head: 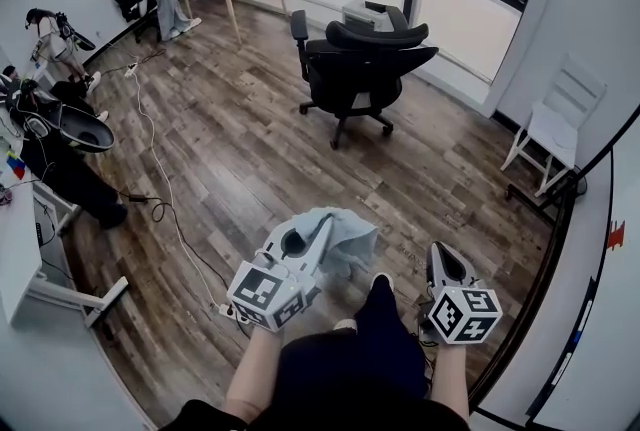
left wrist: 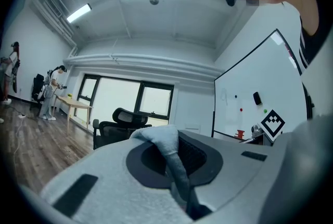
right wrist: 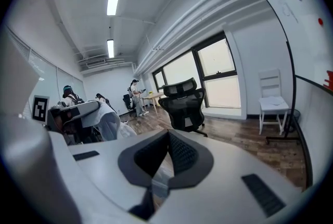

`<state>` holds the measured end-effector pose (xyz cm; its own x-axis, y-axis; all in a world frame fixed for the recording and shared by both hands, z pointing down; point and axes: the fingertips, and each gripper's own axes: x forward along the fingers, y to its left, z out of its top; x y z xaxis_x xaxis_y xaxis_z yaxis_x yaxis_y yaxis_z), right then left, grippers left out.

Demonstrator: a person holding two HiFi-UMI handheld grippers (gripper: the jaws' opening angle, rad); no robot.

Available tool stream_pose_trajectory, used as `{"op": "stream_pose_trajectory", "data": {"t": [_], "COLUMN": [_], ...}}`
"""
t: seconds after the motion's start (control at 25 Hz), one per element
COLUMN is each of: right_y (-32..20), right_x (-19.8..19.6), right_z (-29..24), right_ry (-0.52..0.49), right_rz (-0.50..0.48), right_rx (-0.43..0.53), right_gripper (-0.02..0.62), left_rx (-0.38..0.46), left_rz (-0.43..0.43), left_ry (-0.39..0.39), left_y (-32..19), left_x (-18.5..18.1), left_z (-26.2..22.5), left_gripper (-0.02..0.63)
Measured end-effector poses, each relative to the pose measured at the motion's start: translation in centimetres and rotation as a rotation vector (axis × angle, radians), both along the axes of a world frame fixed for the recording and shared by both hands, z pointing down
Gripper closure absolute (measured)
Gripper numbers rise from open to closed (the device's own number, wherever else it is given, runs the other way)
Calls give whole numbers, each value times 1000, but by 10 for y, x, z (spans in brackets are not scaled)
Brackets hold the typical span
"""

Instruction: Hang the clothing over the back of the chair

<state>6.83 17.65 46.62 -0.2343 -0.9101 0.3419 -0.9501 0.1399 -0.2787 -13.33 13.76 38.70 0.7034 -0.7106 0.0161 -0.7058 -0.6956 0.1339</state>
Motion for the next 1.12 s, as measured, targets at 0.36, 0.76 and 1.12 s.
{"op": "stream_pose_trajectory", "data": {"t": [0.36, 0.76, 1.12], "right_y": [-35, -93, -163], "right_x": [-4, 22, 51], "right_z": [1, 1, 6], "right_ry": [-2, 2, 14], "right_rz": [-42, -49, -59], "right_rx": [0, -4, -19], "right_gripper": [594, 594, 594], "left_rx": [-4, -18, -26], "left_rz": [-18, -34, -33], "left_ry": [-10, -19, -9], "left_y": [-27, -83, -158], "left_x": [4, 24, 55], "left_z": [3, 9, 14], "left_gripper": [598, 598, 598]}}
